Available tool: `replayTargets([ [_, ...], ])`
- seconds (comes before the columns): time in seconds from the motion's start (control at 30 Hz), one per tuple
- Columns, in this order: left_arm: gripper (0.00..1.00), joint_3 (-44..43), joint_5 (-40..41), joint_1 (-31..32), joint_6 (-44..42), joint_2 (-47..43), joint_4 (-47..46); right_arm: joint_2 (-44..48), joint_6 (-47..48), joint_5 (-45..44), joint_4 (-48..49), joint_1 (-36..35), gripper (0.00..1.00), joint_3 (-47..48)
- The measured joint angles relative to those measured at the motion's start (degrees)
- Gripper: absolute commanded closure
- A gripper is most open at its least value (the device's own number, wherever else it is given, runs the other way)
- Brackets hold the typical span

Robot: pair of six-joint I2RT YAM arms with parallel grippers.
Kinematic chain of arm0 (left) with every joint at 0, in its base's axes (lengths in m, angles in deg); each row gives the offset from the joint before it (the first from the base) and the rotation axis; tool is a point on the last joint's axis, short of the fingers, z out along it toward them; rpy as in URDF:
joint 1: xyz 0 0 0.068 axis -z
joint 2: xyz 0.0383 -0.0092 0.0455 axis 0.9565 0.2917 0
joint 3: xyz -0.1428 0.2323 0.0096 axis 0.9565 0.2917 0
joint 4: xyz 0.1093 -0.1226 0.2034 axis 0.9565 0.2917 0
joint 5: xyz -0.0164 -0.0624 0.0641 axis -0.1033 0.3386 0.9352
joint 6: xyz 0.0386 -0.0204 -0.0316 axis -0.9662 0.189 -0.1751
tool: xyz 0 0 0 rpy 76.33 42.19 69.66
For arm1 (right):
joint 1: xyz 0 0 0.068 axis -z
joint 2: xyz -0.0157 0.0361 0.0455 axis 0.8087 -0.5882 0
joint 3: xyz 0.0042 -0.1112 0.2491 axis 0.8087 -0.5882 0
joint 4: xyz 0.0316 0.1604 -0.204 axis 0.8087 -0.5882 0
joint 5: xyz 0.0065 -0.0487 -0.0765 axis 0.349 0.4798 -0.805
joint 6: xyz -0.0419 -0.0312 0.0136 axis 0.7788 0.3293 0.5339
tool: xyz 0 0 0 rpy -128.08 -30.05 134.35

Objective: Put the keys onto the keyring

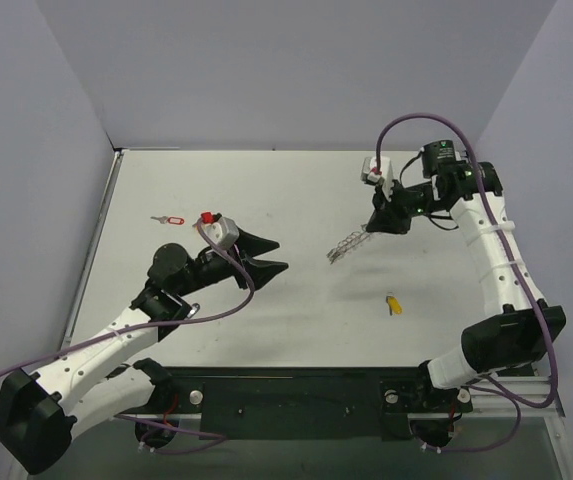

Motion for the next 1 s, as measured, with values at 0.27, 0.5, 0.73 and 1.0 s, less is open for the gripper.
replayTargets([
  [0.27,0.47,2.8,-4.1,5.1,0.1,1.0,-10.9,2.6,0.8,8.1,-0.5,-12.0,1.00,-6.8],
  [0.5,0.66,6.2,-2.5,14.8,-1.0,4.4,-13.8,2.5,3.1,11.4,-0.7,-17.6,1.00,-9.9],
  [0.73,0.68,9.9,0.8,17.7,-0.6,11.3,-19.5,2.5,5.8,12.7,-0.7,-18.3,1.00,-13.7],
  [1.0,0.55,9.9,5.4,20.1,0.9,19.2,-24.8,2.5,6.9,13.6,-0.7,-18.4,1.00,-14.3],
])
